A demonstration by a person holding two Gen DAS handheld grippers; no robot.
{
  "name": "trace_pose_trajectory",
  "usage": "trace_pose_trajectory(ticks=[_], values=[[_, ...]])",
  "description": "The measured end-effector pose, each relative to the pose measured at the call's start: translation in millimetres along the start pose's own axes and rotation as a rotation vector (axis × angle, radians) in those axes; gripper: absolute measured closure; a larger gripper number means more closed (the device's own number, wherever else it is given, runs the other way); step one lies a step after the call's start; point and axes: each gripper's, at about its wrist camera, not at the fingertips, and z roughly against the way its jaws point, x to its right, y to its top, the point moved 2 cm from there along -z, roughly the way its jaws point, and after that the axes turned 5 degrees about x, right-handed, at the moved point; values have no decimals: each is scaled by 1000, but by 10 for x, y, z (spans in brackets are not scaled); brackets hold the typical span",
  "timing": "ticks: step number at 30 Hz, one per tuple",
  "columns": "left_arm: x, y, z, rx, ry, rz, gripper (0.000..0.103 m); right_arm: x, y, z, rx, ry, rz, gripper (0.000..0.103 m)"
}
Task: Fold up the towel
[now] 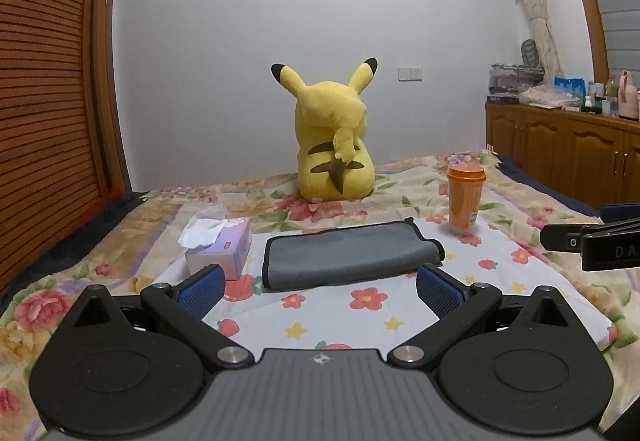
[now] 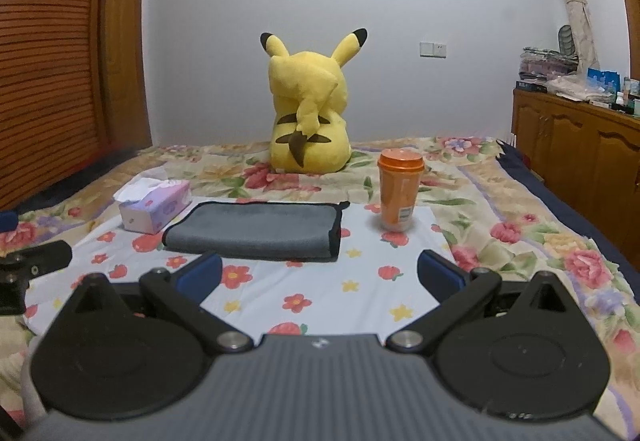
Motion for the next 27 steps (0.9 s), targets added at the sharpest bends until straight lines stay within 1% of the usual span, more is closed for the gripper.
trace_pose_trajectory(ticks=[6,13,27], values=[[-3,13,36,25,11,1,0,16,16,39,26,-5,-9,0],[-16,26,57,33,19,9,0,32,37,86,62,-12,-11,0],[-33,22,49,29,24,13,0,41,39,85,64,-13,-12,0]])
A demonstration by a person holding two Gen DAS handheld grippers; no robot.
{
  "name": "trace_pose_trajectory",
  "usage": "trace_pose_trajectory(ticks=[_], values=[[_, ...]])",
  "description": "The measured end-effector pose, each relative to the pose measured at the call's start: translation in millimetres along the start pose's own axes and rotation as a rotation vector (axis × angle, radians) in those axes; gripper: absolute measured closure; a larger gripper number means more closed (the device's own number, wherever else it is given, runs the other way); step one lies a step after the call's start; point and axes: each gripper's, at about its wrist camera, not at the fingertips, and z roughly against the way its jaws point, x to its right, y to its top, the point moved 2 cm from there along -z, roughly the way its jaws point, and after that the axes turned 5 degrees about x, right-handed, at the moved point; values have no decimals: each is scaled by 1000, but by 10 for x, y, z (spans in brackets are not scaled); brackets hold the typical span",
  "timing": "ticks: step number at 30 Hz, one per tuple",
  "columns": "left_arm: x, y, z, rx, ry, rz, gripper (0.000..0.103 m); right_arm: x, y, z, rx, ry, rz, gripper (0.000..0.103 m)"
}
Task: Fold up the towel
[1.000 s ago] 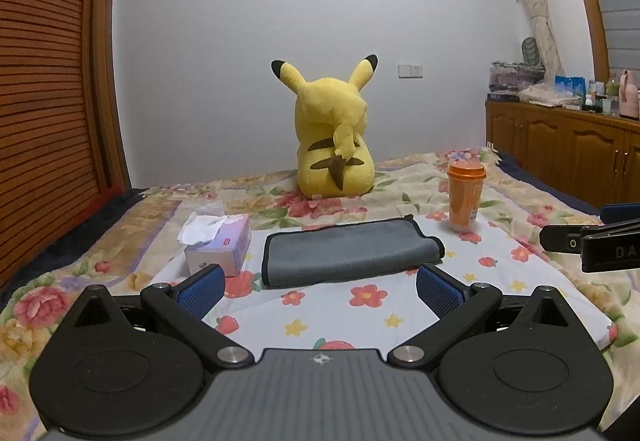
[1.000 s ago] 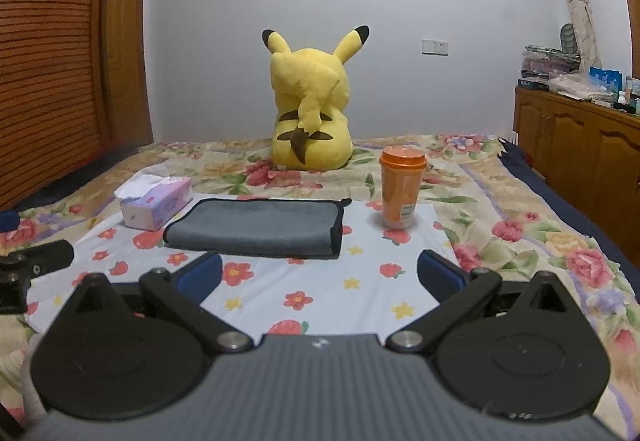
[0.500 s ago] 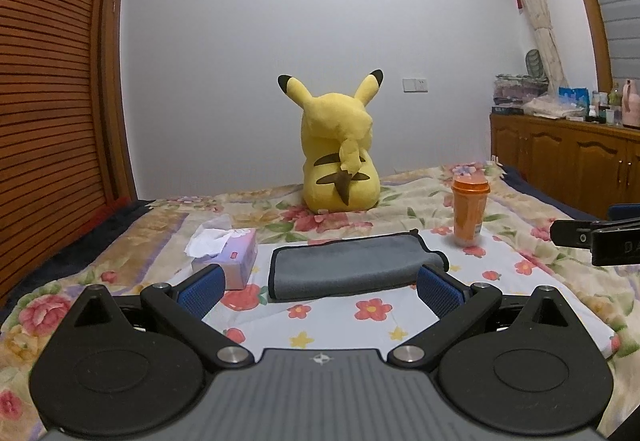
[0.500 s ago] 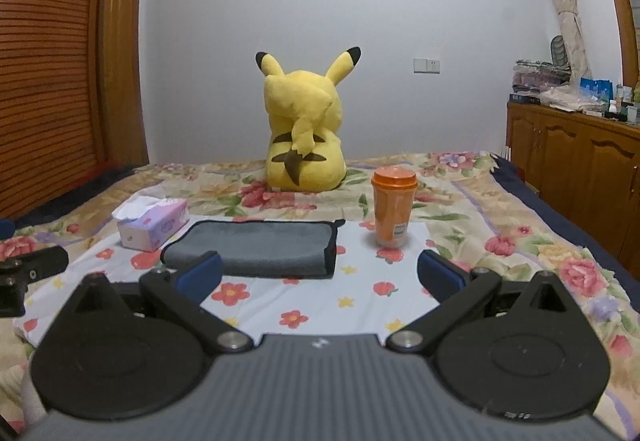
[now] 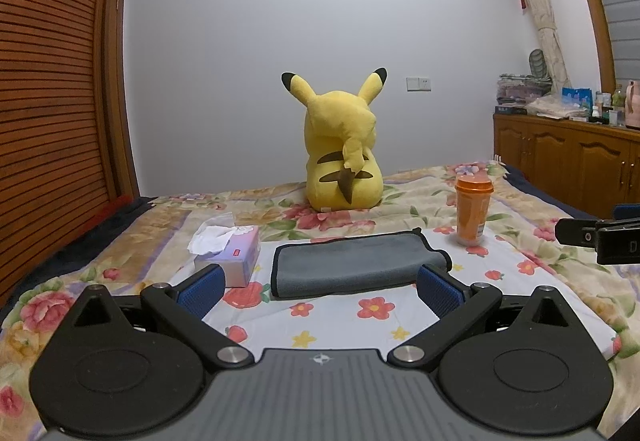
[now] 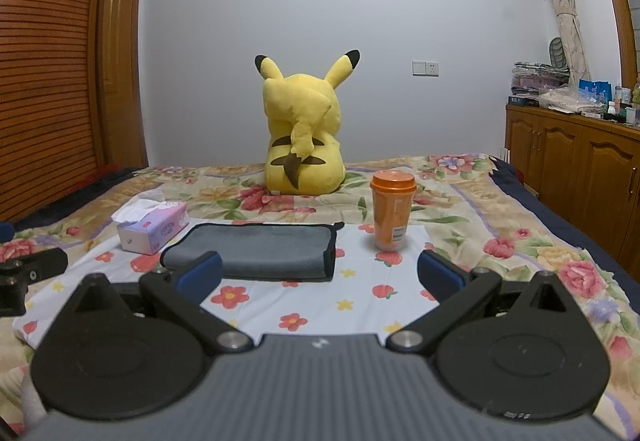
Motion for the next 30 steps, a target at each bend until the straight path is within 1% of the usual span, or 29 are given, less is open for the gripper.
trace_pose_trajectory(ticks=[30], values=[[-12,-11,1,-2,0,0,0,2,-2,-2,1,0,1,0]])
